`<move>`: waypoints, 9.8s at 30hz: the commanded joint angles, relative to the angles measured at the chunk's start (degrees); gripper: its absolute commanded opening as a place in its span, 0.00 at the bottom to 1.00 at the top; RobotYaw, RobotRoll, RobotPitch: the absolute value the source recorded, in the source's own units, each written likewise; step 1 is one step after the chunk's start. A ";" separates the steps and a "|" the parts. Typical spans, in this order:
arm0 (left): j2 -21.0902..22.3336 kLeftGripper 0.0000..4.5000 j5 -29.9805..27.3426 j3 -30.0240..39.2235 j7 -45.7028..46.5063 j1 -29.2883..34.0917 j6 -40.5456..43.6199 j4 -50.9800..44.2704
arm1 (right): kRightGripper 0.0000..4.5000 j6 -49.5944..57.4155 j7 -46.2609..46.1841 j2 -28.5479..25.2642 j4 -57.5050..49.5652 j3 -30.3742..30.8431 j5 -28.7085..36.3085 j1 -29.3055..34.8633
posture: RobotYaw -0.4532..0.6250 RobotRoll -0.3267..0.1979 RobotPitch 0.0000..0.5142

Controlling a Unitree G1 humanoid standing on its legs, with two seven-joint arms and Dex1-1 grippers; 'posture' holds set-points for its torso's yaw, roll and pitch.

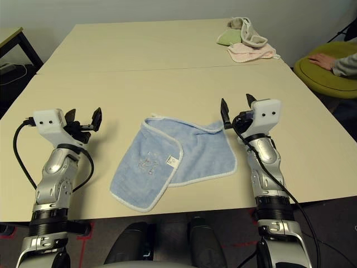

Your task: Fold the towel and set it aside.

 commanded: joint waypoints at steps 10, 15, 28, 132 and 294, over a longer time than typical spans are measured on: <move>4.18 0.99 -1.65 -0.56 -7.94 1.87 4.79 -2.37 | 0.99 1.53 11.13 -7.57 -0.47 2.29 -0.01 1.49 | 0.47 0.62 0.14; 4.91 0.99 -1.57 -0.14 -8.88 1.24 5.10 -1.53 | 0.99 1.94 16.89 -13.26 -0.05 5.20 -2.99 0.38 | 0.47 0.62 0.14; 0.37 0.99 3.31 -1.14 -2.78 2.54 1.27 -0.37 | 0.99 8.53 29.67 -26.47 -7.19 14.22 -11.67 -2.12 | 0.48 0.62 0.14; 12.55 1.00 -6.65 -14.41 -46.66 -0.88 4.88 -4.64 | 0.01 -3.49 54.39 -30.33 11.82 28.76 -28.48 -26.52 | 0.56 0.62 0.18; 1.31 1.00 -2.99 -23.44 -38.12 -8.18 18.25 6.90 | 0.01 -23.88 17.69 -16.99 28.29 15.38 -19.40 -55.20 | 0.50 0.62 0.12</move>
